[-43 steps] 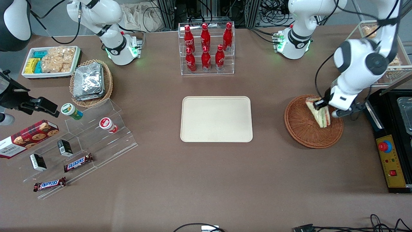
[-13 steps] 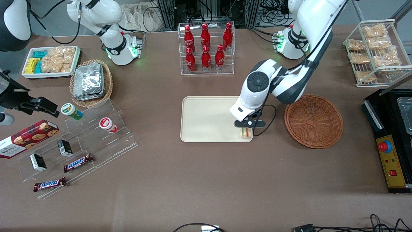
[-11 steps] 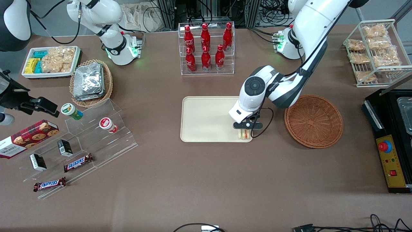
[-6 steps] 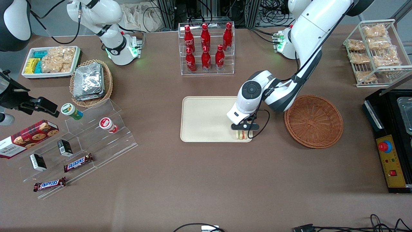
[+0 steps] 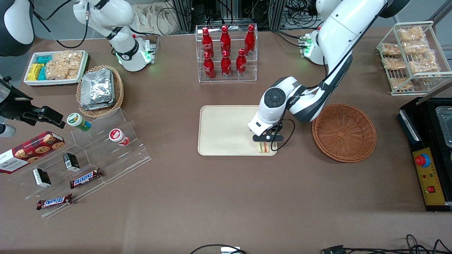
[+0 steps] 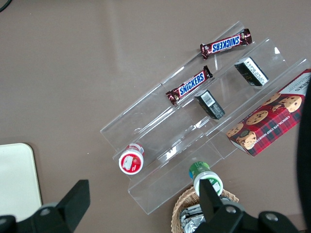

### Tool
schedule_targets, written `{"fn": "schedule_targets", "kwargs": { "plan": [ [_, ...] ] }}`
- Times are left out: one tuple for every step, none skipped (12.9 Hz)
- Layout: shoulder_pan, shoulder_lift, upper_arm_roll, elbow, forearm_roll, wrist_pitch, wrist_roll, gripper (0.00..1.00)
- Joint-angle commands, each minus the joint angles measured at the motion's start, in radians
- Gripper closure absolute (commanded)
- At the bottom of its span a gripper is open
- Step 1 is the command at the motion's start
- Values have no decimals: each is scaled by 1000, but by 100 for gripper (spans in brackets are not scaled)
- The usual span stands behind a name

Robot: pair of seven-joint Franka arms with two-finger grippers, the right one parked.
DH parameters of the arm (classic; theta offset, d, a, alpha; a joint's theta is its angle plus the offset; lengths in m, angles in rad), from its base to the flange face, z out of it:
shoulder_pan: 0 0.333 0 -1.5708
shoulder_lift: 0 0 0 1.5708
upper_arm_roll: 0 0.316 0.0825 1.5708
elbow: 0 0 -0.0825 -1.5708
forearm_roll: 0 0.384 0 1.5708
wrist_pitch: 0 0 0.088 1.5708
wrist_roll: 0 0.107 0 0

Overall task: Place sandwich from basket to tray
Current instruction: 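Lower the sandwich onto the tray and open the left gripper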

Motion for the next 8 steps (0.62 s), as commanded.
{"fn": "schedule_targets", "kwargs": {
  "plan": [
    [1, -6, -7, -1, 22, 6, -26, 0],
    [1, -7, -10, -1, 22, 5, -26, 0],
    [4, -16, -17, -1, 22, -3, -23, 0],
    [9, -32, -20, -1, 21, -18, -25, 0],
    [4, -61, -31, 4, 13, -40, -35, 0],
    [9, -90, -54, 10, 12, -69, -60, 0],
    [12, -140, -59, 13, 9, -108, -52, 0],
    [31, -200, -59, 15, -5, -141, -17, 0]
  ]
}}
